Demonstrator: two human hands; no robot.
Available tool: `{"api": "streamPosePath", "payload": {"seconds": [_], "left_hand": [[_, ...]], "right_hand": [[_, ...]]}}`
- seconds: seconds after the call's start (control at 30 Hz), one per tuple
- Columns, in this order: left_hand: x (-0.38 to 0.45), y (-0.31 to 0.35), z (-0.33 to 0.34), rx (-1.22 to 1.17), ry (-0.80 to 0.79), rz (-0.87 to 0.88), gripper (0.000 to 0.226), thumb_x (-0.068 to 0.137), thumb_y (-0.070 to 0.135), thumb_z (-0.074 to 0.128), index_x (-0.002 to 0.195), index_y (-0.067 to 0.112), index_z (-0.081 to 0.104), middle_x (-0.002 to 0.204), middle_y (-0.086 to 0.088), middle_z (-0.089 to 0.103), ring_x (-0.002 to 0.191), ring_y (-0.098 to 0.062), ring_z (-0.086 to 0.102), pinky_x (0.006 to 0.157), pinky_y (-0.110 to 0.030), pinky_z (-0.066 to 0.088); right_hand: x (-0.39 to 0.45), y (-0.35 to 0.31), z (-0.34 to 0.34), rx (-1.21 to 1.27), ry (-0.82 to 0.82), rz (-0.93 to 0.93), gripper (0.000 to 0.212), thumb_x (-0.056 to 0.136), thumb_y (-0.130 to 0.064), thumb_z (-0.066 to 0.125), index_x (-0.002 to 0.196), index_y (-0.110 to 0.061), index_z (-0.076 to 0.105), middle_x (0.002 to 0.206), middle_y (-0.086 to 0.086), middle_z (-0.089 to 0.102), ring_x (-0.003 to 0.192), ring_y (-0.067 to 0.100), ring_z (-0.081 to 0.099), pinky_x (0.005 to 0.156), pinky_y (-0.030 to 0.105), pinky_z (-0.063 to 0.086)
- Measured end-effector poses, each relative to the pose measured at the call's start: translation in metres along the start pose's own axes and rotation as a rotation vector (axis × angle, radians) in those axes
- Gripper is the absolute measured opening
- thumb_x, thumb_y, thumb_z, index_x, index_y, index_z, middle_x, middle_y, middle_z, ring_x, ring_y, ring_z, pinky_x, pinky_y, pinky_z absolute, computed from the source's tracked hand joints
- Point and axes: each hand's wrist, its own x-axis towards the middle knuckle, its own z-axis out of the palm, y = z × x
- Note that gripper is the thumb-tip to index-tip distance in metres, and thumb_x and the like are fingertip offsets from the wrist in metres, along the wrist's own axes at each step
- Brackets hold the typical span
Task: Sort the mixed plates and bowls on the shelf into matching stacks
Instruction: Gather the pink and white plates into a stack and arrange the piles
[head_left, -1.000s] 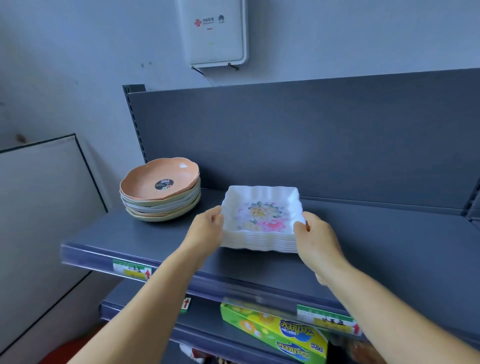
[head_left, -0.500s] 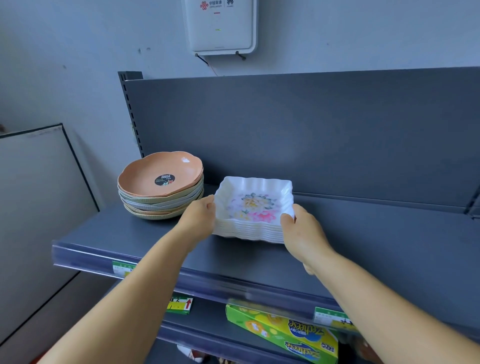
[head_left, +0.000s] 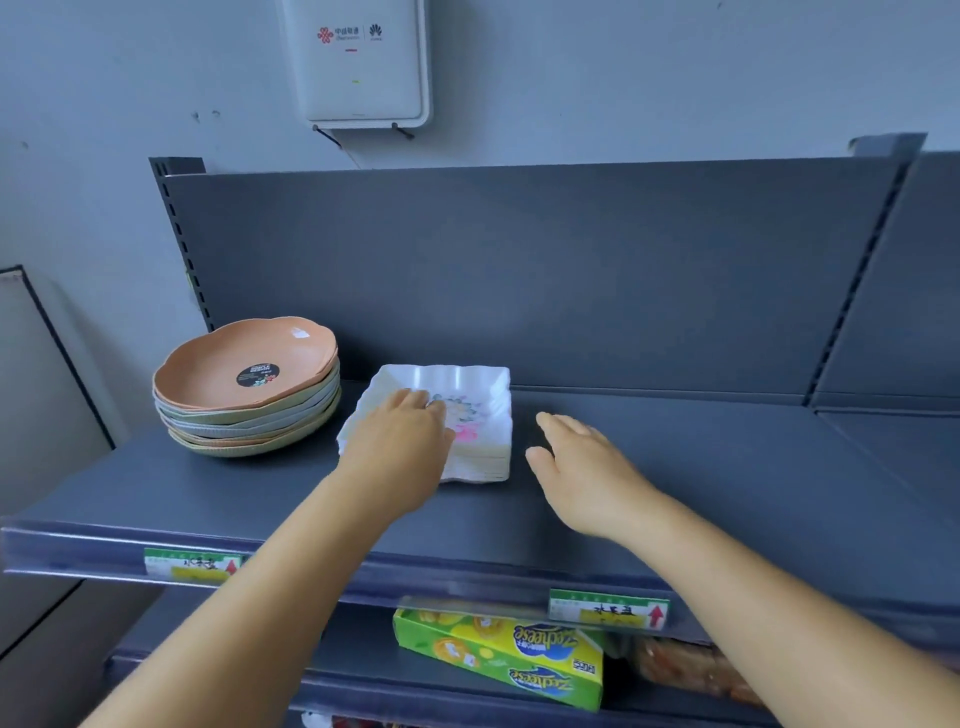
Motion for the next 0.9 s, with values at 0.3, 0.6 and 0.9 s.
{"api": "streamPosePath", "payload": {"seconds": [0.3, 0.6, 0.9], "left_hand": [[-0.001, 0.115, 0.013, 0.008, -0.019, 0.291, 0.039, 0.101, 0.03, 0.033, 0.134, 0.013, 0.045, 0.139, -0.001, 0.048, 0.132, -0.021, 0.039, 0.108, -0.031, 0.034], [0.0, 0.274, 0.015, -0.13, -0.069, 0.348, 0.039, 0.101, 0.03, 0.033, 0.134, 0.013, 0.045, 0.138, 0.0, 0.049, 0.128, -0.02, 0.043, 0.102, -0.031, 0.039], [0.002, 0.423, 0.019, -0.155, -0.101, 0.414, 0.04, 0.101, 0.03, 0.034, 0.135, 0.013, 0.044, 0.138, -0.001, 0.05, 0.128, -0.021, 0.045, 0.102, -0.033, 0.042]], "right_hand": [[-0.06, 0.093, -0.042, -0.158, 0.033, 0.063, 0.055, 0.103, -0.037, 0.028, 0.154, -0.017, 0.017, 0.161, -0.005, 0.017, 0.148, 0.015, 0.013, 0.118, 0.032, 0.016], [-0.129, 0.22, -0.1, -0.155, 0.101, 0.173, 0.055, 0.103, -0.038, 0.032, 0.152, -0.017, 0.021, 0.159, -0.004, 0.022, 0.146, 0.016, 0.018, 0.117, 0.03, 0.018], [-0.188, 0.344, -0.163, -0.184, 0.155, 0.247, 0.057, 0.102, -0.039, 0.032, 0.153, -0.017, 0.019, 0.16, -0.004, 0.02, 0.147, 0.016, 0.016, 0.117, 0.03, 0.017]]}}
